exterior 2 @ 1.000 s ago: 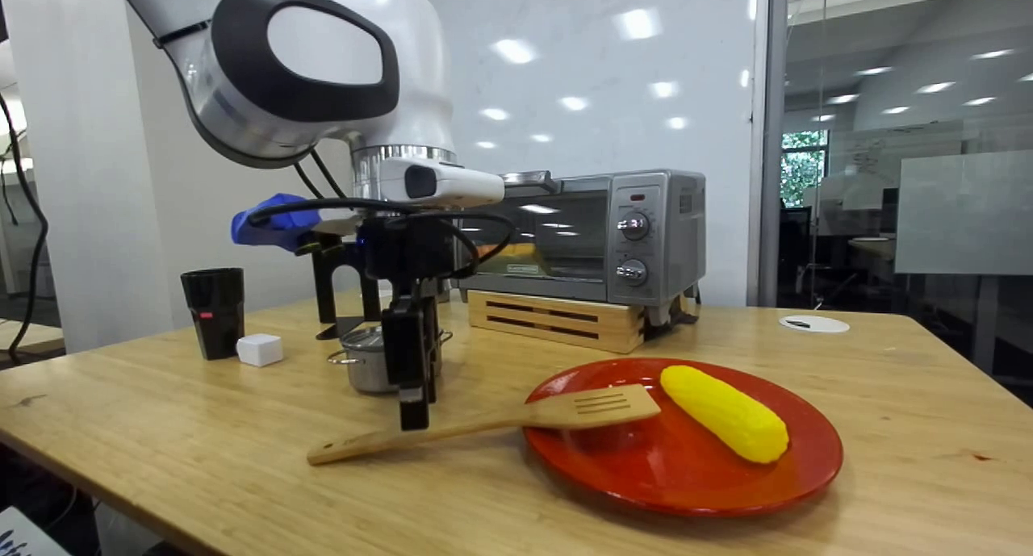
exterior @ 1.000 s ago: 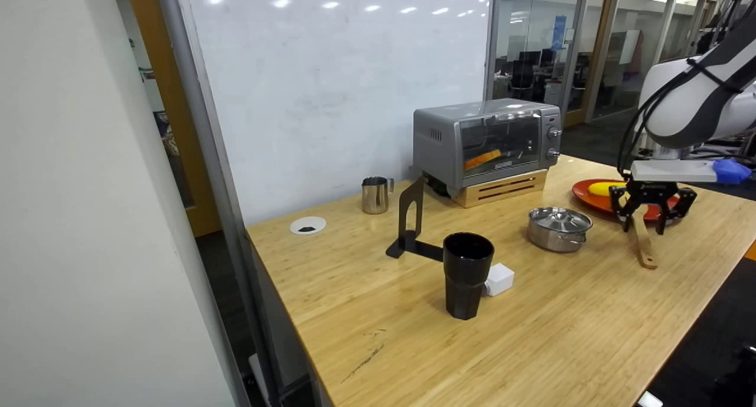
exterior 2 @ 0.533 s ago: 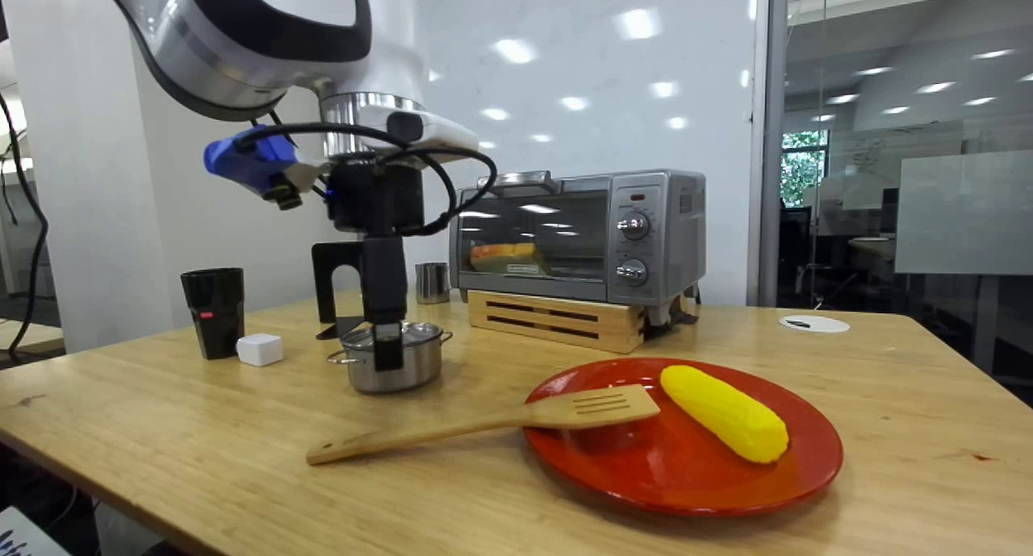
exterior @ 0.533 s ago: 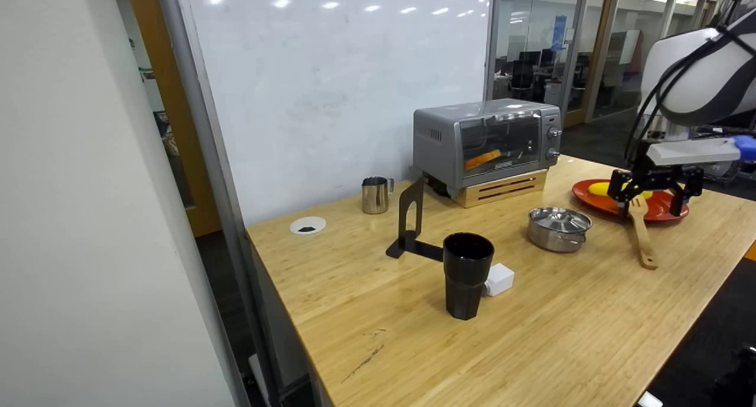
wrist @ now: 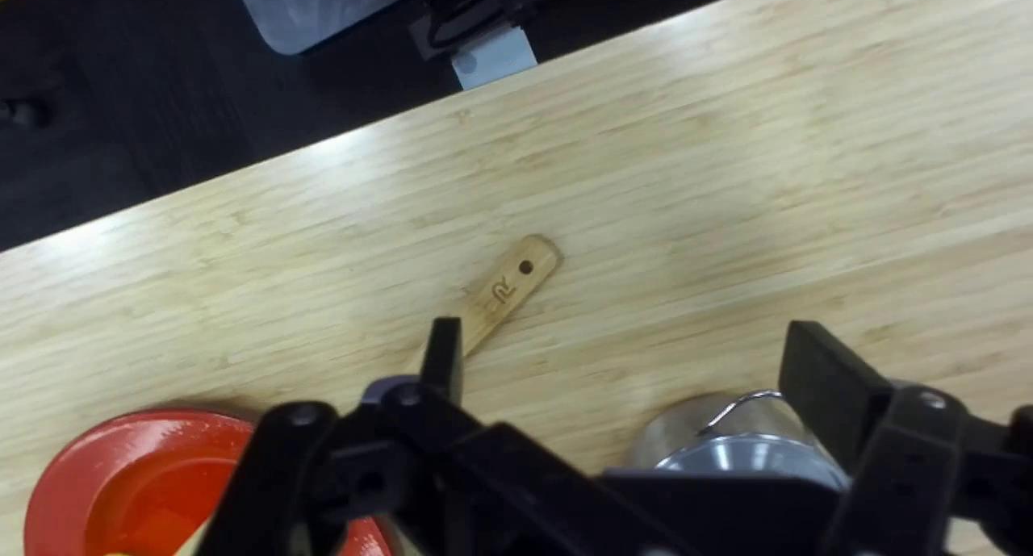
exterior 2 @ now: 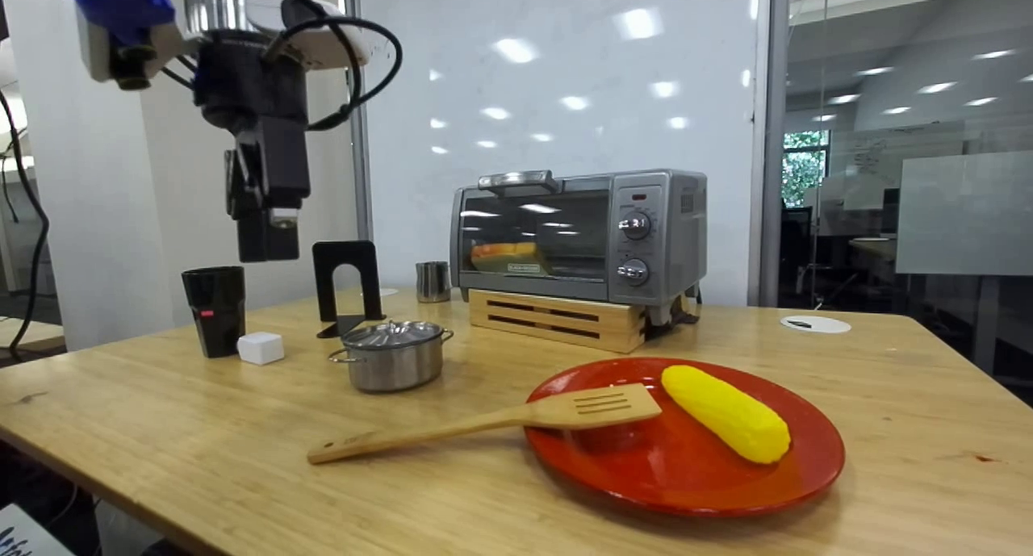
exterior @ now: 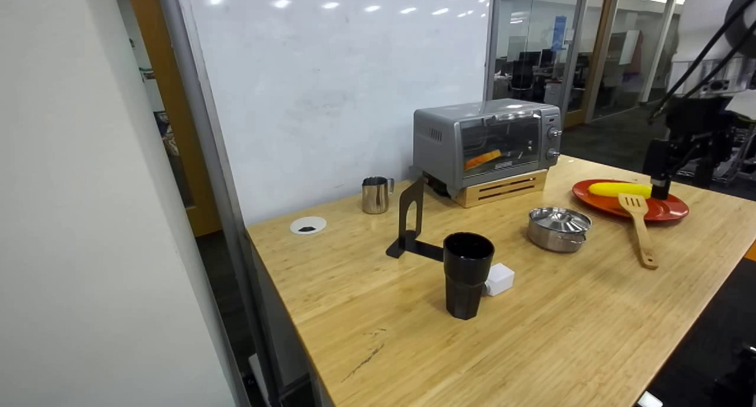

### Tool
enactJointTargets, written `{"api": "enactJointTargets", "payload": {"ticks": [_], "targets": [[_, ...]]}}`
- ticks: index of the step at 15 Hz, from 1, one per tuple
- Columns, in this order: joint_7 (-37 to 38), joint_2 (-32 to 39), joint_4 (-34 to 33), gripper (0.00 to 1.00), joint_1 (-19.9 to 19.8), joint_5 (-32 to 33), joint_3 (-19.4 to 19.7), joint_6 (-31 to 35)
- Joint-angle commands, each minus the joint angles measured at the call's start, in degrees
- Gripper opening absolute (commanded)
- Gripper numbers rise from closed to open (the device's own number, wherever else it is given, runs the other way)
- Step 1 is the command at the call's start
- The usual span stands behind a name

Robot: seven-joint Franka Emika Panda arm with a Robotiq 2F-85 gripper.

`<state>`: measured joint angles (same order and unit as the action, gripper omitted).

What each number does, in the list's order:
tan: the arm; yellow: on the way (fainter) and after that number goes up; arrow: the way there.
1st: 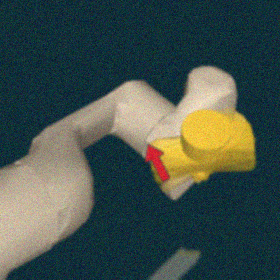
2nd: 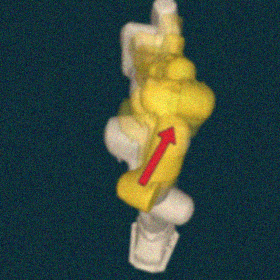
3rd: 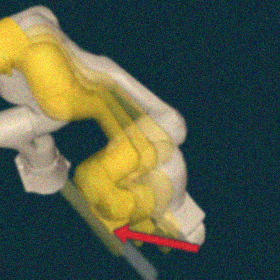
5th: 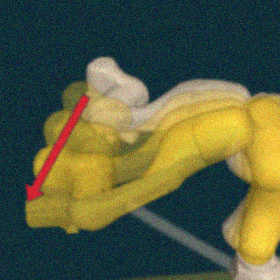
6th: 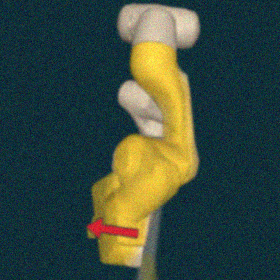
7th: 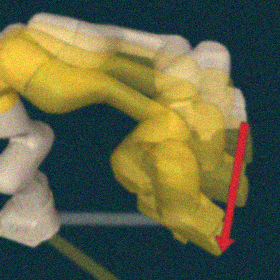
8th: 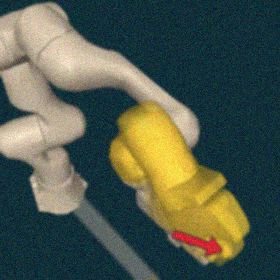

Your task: Put the spatula on the plate.

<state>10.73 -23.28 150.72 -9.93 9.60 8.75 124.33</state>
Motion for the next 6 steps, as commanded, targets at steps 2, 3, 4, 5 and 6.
{"api": "enactJointTargets", "payload": {"ticks": [2,3,4,5,6], "targets": [[-10.1,-10.9,3.5,1.00,1.4,1.3,-2.5,-4.5],[-12.4,-11.9,3.4,1.00,2.1,1.2,-2.6,-4.3],[-14.5,-12.4,3.4,1.00,2.7,1.3,-2.6,-3.2],[-11.2,-10.4,2.2,1.00,1.6,-0.1,-2.8,-3.6],[-12.5,-11.4,2.4,1.00,2.2,-0.1,-2.8,-3.6]]}}
